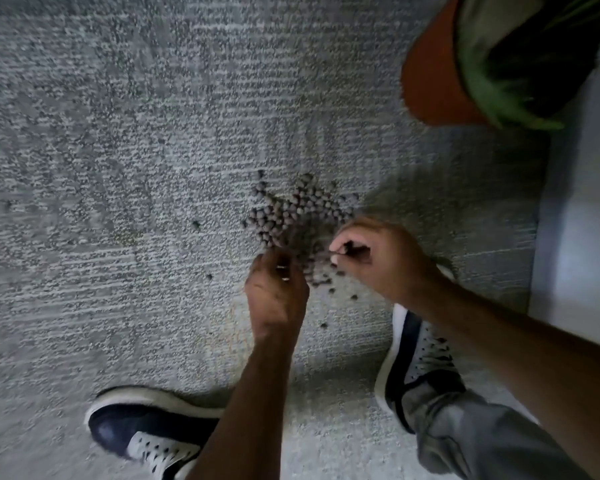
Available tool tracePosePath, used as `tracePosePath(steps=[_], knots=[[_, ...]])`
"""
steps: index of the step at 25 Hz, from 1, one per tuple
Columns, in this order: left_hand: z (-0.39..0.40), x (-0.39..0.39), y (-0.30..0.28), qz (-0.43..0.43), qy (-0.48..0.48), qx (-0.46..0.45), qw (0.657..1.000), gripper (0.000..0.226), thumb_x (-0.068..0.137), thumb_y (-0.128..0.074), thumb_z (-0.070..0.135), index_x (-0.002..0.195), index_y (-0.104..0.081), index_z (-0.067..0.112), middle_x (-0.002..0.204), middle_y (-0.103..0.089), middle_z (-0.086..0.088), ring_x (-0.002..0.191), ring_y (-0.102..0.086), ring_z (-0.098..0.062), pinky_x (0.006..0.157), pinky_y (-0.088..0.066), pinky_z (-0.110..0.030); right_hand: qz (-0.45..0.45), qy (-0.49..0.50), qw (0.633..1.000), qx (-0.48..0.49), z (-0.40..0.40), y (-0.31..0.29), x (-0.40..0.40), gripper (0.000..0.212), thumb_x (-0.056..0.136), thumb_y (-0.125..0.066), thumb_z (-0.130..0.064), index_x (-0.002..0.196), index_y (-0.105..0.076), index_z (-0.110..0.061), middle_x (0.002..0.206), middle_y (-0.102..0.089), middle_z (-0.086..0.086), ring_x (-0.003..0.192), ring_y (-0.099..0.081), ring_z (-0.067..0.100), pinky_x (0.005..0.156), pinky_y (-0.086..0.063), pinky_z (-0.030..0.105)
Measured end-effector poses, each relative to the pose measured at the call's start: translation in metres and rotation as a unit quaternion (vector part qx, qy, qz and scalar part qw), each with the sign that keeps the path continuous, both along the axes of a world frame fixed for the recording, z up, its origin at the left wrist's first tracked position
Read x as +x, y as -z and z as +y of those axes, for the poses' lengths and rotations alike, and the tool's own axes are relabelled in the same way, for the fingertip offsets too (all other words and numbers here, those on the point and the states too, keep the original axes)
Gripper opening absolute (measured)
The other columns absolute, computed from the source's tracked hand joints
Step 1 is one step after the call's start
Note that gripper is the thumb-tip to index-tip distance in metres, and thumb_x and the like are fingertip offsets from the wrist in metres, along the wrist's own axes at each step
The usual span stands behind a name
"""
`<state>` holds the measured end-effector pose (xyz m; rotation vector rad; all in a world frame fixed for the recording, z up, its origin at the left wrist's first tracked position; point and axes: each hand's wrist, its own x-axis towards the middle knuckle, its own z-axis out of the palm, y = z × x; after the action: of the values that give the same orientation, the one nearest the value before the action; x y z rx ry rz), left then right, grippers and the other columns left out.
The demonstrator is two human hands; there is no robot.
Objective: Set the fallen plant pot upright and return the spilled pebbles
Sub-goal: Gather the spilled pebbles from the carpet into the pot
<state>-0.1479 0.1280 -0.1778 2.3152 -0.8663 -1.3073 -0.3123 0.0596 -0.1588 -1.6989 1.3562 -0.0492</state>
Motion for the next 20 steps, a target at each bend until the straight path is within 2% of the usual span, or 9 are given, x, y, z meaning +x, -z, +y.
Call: tracePosePath(steps=[2, 4, 6, 8, 12, 14, 17, 18, 20], knots=[[-0.050, -0.018, -0.025, 0.050, -0.042, -0.036, 0.997, 0.013, 0.090, -0.063, 0.012, 0.097, -0.073, 0.018, 0.092, -0.072, 0.004, 0.074, -0.066, 0.001, 0.061, -0.047, -0.007, -0.046, 0.090, 0.993, -0.058, -0.027, -0.035, -0.009, 0.012, 0.083, -0.078, -0.010, 0.094, -0.074, -0.008, 0.098, -0.070, 0.002, 0.087, -0.069, 0.010, 0.077, -0.057, 0.024], [-0.101, -0.040, -0.059, 0.111, -0.061, -0.099, 0.987, 0.011, 0.091, -0.065, 0.015, 0.094, -0.074, 0.021, 0.085, -0.074, 0.011, 0.072, -0.067, 0.005, 0.066, -0.050, -0.012, -0.064, 0.152, 0.977, -0.134, -0.063, -0.071, -0.026, 0.011, 0.084, -0.077, -0.013, 0.094, -0.073, -0.010, 0.101, -0.071, -0.001, 0.092, -0.069, 0.008, 0.081, -0.054, 0.019], [-0.148, -0.064, -0.095, 0.181, -0.070, -0.170, 0.966, 0.008, 0.090, -0.067, 0.015, 0.092, -0.075, 0.017, 0.081, -0.075, 0.008, 0.070, -0.070, -0.001, 0.069, -0.056, -0.020, -0.054, 0.212, 0.957, -0.193, -0.097, -0.102, -0.050, 0.013, 0.085, -0.078, -0.018, 0.096, -0.073, -0.015, 0.099, -0.073, -0.002, 0.093, -0.071, 0.009, 0.084, -0.056, 0.023], [-0.183, -0.087, -0.119, 0.214, -0.051, -0.213, 0.952, 0.010, 0.087, -0.067, 0.011, 0.091, -0.076, 0.015, 0.080, -0.076, 0.005, 0.071, -0.072, -0.005, 0.071, -0.060, -0.026, -0.026, 0.269, 0.938, -0.219, -0.120, -0.117, -0.071, 0.019, 0.082, -0.078, -0.025, 0.099, -0.074, -0.017, 0.093, -0.076, -0.002, 0.087, -0.073, 0.008, 0.083, -0.059, 0.029], [-0.228, -0.126, -0.138, 0.190, 0.019, -0.220, 0.957, 0.019, 0.083, -0.069, 0.010, 0.097, -0.079, 0.017, 0.091, -0.078, 0.002, 0.087, -0.073, -0.010, 0.082, -0.059, -0.029, 0.028, 0.257, 0.943, -0.212, -0.147, -0.125, -0.102, 0.027, 0.081, -0.076, -0.026, 0.103, -0.075, -0.013, 0.093, -0.076, 0.003, 0.085, -0.073, 0.012, 0.083, -0.061, 0.040], [-0.230, -0.132, -0.131, 0.177, 0.098, -0.195, 0.960, 0.024, 0.085, -0.066, 0.013, 0.105, -0.078, 0.019, 0.098, -0.078, -0.003, 0.095, -0.072, -0.017, 0.085, -0.057, -0.028, 0.060, 0.227, 0.950, -0.206, -0.153, -0.120, -0.106, 0.025, 0.082, -0.076, -0.019, 0.105, -0.075, -0.010, 0.095, -0.075, 0.003, 0.087, -0.072, 0.014, 0.084, -0.060, 0.035], [-0.218, -0.134, -0.118, 0.148, 0.221, -0.180, 0.947, 0.030, 0.092, -0.054, 0.025, 0.117, -0.071, 0.024, 0.104, -0.076, -0.007, 0.099, -0.070, -0.027, 0.071, -0.048, -0.021, 0.070, 0.200, 0.954, -0.213, -0.156, -0.113, -0.104, 0.028, 0.087, -0.072, -0.012, 0.115, -0.072, -0.010, 0.104, -0.074, -0.001, 0.094, -0.072, 0.010, 0.086, -0.057, 0.022], [-0.211, -0.132, -0.115, 0.144, 0.240, -0.188, 0.942, 0.035, 0.090, -0.050, 0.027, 0.118, -0.070, 0.025, 0.105, -0.076, -0.006, 0.097, -0.070, -0.027, 0.069, -0.048, -0.022, 0.061, 0.197, 0.956, -0.210, -0.156, -0.110, -0.102, 0.031, 0.089, -0.070, -0.011, 0.120, -0.070, -0.011, 0.110, -0.072, -0.002, 0.097, -0.071, 0.008, 0.088, -0.057, 0.020], [-0.192, -0.127, -0.113, 0.168, 0.222, -0.229, 0.933, 0.043, 0.081, -0.044, 0.023, 0.114, -0.071, 0.023, 0.103, -0.075, -0.003, 0.093, -0.071, -0.023, 0.076, -0.056, -0.027, 0.051, 0.204, 0.956, -0.205, -0.154, -0.108, -0.104, 0.040, 0.090, -0.068, -0.010, 0.129, -0.065, -0.014, 0.121, -0.069, 0.000, 0.101, -0.070, 0.007, 0.093, -0.057, 0.027]])
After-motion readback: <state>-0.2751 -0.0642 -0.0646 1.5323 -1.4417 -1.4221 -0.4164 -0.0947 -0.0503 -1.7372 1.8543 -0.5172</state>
